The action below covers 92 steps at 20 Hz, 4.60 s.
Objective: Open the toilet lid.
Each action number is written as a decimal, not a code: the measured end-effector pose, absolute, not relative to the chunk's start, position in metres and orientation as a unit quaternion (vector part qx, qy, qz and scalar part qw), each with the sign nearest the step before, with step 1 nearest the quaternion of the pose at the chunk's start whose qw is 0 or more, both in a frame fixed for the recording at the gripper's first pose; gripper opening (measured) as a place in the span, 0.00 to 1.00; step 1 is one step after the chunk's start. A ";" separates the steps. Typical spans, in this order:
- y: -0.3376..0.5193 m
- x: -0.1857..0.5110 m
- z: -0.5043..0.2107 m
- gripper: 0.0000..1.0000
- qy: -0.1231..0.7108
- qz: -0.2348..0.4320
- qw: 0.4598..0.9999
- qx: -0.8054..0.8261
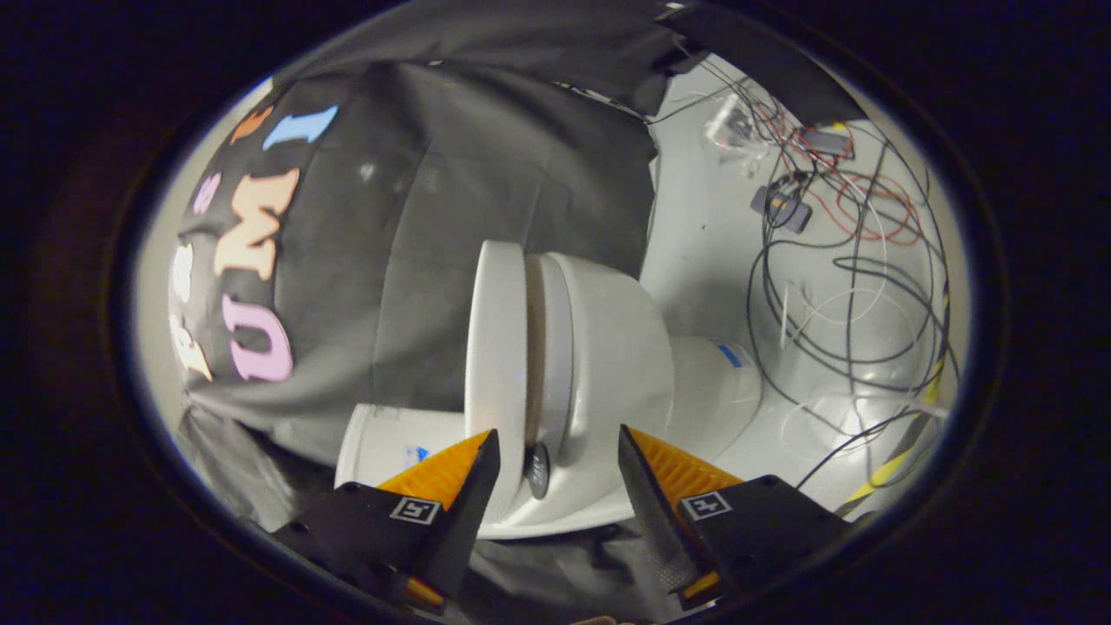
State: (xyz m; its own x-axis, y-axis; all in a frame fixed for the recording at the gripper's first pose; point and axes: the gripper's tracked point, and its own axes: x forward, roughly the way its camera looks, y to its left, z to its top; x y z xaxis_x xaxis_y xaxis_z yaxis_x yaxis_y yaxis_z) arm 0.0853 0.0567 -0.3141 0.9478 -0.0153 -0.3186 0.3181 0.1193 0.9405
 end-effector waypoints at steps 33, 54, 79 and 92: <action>0.094 0.103 -0.290 0.01 0.154 -0.151 0.796 0.566; 0.143 0.125 -0.150 0.01 0.136 -0.182 0.851 0.474; 0.231 0.173 -0.049 0.05 0.149 -0.136 0.918 0.342; 0.297 0.209 -0.025 0.05 0.153 -0.098 0.936 0.301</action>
State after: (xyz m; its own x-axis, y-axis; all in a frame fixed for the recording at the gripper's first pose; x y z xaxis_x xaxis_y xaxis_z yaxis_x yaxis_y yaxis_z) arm 0.2089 0.2966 -0.0248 0.9338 -0.0909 -0.3459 0.2753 0.8002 0.5328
